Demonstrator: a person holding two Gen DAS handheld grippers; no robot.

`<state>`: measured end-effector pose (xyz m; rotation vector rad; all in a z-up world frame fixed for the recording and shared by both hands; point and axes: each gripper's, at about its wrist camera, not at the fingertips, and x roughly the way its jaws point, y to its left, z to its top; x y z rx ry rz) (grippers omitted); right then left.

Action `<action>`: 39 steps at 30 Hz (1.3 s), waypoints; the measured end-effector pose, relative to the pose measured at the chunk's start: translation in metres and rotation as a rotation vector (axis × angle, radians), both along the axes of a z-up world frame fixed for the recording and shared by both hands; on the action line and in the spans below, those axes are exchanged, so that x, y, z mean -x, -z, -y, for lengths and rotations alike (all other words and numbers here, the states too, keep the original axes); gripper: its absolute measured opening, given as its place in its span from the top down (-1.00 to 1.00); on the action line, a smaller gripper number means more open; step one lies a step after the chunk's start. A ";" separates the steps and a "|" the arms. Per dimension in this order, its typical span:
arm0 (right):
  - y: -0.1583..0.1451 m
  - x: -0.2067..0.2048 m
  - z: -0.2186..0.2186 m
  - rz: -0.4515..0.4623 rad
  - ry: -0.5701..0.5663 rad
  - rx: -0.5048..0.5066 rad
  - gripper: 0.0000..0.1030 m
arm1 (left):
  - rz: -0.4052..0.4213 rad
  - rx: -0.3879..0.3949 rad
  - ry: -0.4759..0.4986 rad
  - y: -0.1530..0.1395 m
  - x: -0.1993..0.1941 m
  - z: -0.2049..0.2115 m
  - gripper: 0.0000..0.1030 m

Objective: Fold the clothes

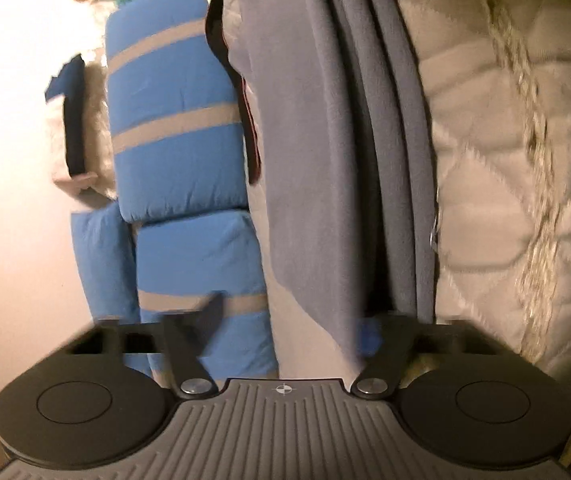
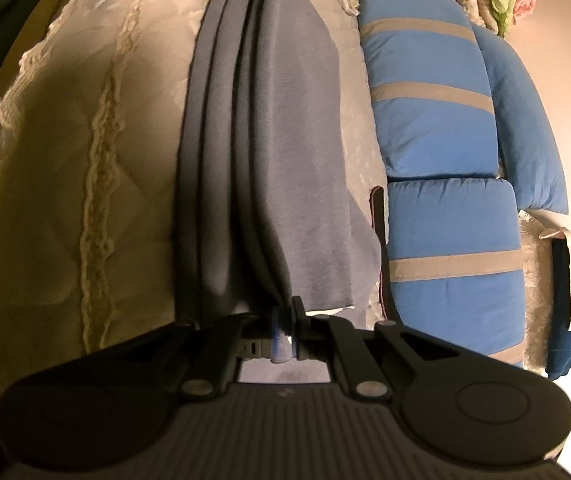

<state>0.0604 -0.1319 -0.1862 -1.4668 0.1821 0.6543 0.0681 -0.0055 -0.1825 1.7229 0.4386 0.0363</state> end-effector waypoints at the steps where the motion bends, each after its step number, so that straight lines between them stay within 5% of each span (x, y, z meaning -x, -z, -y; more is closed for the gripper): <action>1: 0.000 0.001 -0.002 0.000 -0.005 -0.003 0.63 | -0.009 0.014 -0.010 -0.002 0.000 -0.003 0.37; 4: 0.000 0.003 -0.005 -0.009 -0.016 0.000 0.64 | -0.040 0.042 -0.038 -0.003 -0.002 -0.011 0.55; 8: 0.003 0.005 -0.003 -0.049 -0.008 0.026 0.65 | -0.077 0.093 -0.065 -0.004 -0.006 -0.016 0.56; 11: 0.001 0.001 0.000 -0.067 0.013 0.024 0.93 | -0.096 0.110 -0.067 -0.004 -0.008 -0.017 0.51; 16: 0.002 -0.004 0.010 -0.070 0.024 0.049 0.98 | -0.049 0.117 -0.055 -0.012 -0.010 -0.017 -0.04; 20: -0.014 -0.012 0.017 -0.159 0.072 -0.015 0.38 | -0.054 0.101 -0.049 -0.015 -0.008 -0.014 -0.09; 23: -0.056 -0.035 0.030 -0.322 0.164 -0.285 -0.37 | -0.066 0.082 -0.033 -0.017 -0.003 -0.014 -0.16; 24: -0.069 -0.043 0.034 -0.380 0.191 -0.378 -0.47 | -0.066 0.082 -0.027 -0.018 0.000 -0.015 -0.30; 26: -0.085 -0.065 0.040 -0.495 0.254 -0.538 -0.46 | -0.067 0.090 -0.018 -0.021 0.001 -0.016 -0.51; 30: -0.098 -0.111 0.050 -0.705 0.366 -0.728 -0.45 | -0.063 0.092 -0.017 -0.018 0.002 -0.017 -0.52; 39: -0.069 -0.130 0.046 -0.658 0.430 -0.612 -0.41 | -0.052 0.109 -0.029 -0.014 0.002 -0.017 -0.52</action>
